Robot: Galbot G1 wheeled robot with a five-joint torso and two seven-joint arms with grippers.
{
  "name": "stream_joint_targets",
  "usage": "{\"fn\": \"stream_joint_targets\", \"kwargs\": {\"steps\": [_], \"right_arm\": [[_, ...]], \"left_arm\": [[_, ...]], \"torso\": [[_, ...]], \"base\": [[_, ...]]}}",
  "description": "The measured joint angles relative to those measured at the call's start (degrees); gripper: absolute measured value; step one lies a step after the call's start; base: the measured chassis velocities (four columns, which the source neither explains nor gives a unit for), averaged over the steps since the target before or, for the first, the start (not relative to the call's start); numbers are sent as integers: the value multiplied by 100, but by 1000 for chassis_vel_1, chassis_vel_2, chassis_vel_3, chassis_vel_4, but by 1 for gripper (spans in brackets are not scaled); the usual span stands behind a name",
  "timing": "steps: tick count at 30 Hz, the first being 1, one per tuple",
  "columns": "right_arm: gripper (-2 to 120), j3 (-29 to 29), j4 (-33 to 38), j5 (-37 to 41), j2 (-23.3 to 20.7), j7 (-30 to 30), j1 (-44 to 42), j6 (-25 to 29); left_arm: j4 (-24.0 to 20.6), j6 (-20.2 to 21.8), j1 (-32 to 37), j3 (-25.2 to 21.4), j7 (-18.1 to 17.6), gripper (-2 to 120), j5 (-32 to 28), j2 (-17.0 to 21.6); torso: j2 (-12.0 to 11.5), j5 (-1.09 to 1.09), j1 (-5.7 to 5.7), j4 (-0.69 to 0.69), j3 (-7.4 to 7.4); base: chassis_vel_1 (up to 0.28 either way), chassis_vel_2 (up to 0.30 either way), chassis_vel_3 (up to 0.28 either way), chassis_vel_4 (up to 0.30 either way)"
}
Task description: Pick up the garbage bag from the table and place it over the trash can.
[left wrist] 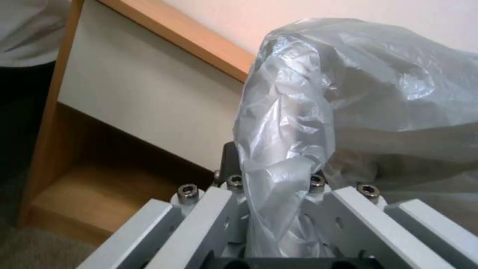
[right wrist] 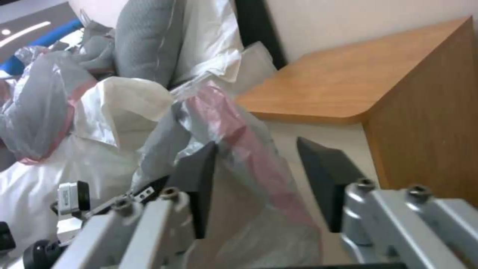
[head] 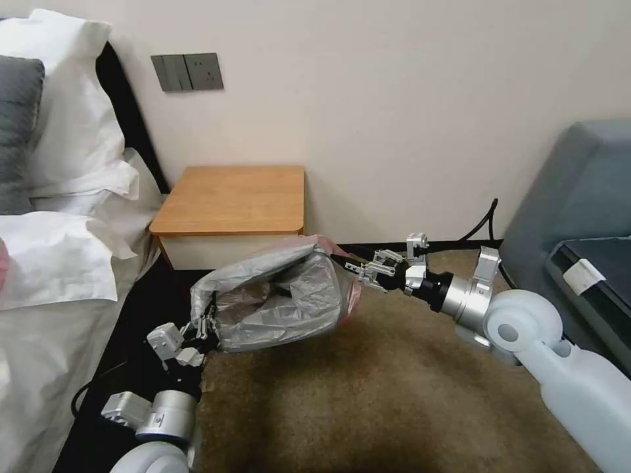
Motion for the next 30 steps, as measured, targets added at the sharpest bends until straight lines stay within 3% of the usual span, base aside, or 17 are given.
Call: {"fn": "stream_joint_targets", "kwargs": {"steps": [6,17,23,30], "right_arm": [[31,-2,70,-10,10,-9,-67,7],[28,-26,110,54,32,-9,-63,-3],[4,-48,80,15,62,-4,-56,-5],[0,-48,114,47,128,87,-36,-1]], "left_arm": [[0,-4,-3,2,-3,5,0,-5],[18,-10,-6,3,-3,5,0,-13],[19,-16,-13,5,-4,5,1,-12],[40,-20,-11,18,-3,5,10,-20]], "torso": [[0,0,0,0,0],[0,0,0,0,0],[0,0,0,0,0],[0,0,0,0,0]], "base": [[0,0,0,0],[0,0,0,0],[0,0,0,0],[0,0,0,0]]}}
